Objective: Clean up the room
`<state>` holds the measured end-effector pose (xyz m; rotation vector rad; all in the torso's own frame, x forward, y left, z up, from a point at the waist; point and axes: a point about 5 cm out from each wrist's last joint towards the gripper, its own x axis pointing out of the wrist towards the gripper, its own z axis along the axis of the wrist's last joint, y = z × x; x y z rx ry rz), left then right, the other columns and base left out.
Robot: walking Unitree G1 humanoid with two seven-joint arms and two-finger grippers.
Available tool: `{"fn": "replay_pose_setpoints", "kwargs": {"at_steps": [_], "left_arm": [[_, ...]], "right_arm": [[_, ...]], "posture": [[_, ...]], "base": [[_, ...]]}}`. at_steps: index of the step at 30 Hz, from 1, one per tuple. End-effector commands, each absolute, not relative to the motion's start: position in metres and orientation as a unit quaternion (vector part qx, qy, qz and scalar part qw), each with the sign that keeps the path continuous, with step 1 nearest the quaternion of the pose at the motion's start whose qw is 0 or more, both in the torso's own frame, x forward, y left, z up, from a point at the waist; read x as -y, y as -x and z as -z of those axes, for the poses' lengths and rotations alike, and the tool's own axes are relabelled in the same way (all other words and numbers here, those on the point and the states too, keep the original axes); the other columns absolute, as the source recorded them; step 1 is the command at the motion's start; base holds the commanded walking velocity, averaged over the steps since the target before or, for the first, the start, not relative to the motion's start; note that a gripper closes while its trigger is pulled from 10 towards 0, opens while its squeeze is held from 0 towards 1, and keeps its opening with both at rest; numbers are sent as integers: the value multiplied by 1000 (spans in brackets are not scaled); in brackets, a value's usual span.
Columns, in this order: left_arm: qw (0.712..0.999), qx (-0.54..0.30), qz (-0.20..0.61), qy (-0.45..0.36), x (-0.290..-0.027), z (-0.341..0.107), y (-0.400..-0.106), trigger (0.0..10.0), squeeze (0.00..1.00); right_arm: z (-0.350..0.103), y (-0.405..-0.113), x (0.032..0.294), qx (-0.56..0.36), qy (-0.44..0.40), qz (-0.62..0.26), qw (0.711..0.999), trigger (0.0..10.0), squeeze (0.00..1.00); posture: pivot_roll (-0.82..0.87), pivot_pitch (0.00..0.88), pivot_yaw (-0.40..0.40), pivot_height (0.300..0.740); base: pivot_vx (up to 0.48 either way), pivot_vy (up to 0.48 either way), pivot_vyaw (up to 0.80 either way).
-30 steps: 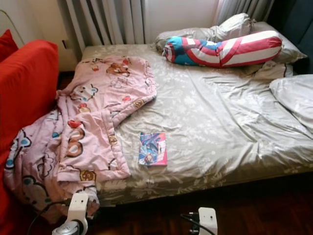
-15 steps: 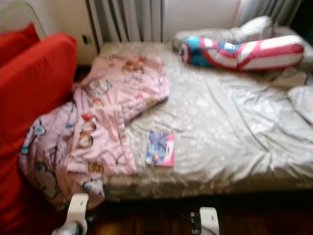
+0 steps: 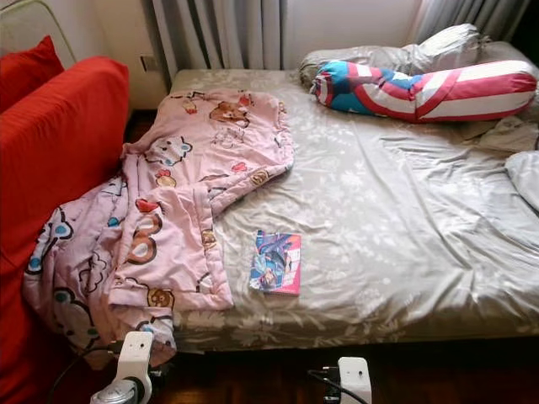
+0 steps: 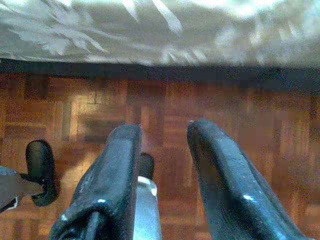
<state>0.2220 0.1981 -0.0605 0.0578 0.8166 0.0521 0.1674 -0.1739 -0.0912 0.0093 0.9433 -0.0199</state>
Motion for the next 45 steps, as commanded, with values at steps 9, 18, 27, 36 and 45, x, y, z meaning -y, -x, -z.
{"fn": "replay_pose_setpoints", "kwargs": {"at_steps": [9,18,27,36,45], "left_arm": [[912,-409,-29,-28,-201,65,-213,10000,0],[921,-388,-30,-10,-200,63,-215,10000,0],[921,-388,-27,-10,-199,63,-215,10000,0],[918,-395,-31,-10,-200,65,-213,10000,0],[918,-396,-23,-22,-200,64,-214,10000,0]], "right_arm": [[89,-171,171,-442,-12,9,897,10000,0],[81,-187,167,-409,-17,-2,912,10000,0],[77,-196,166,-401,-9,-11,916,10000,0],[81,-189,165,-411,0,-13,912,10000,0],[80,-190,160,-409,-12,-10,913,10000,0]], "posture": [[-84,44,-19,740],[-87,47,-19,740],[-85,42,-23,740],[-86,35,-22,740],[-87,28,-20,740]], "base": [[330,0,0],[99,0,0],[0,0,0],[0,197,401],[0,92,0]]}}
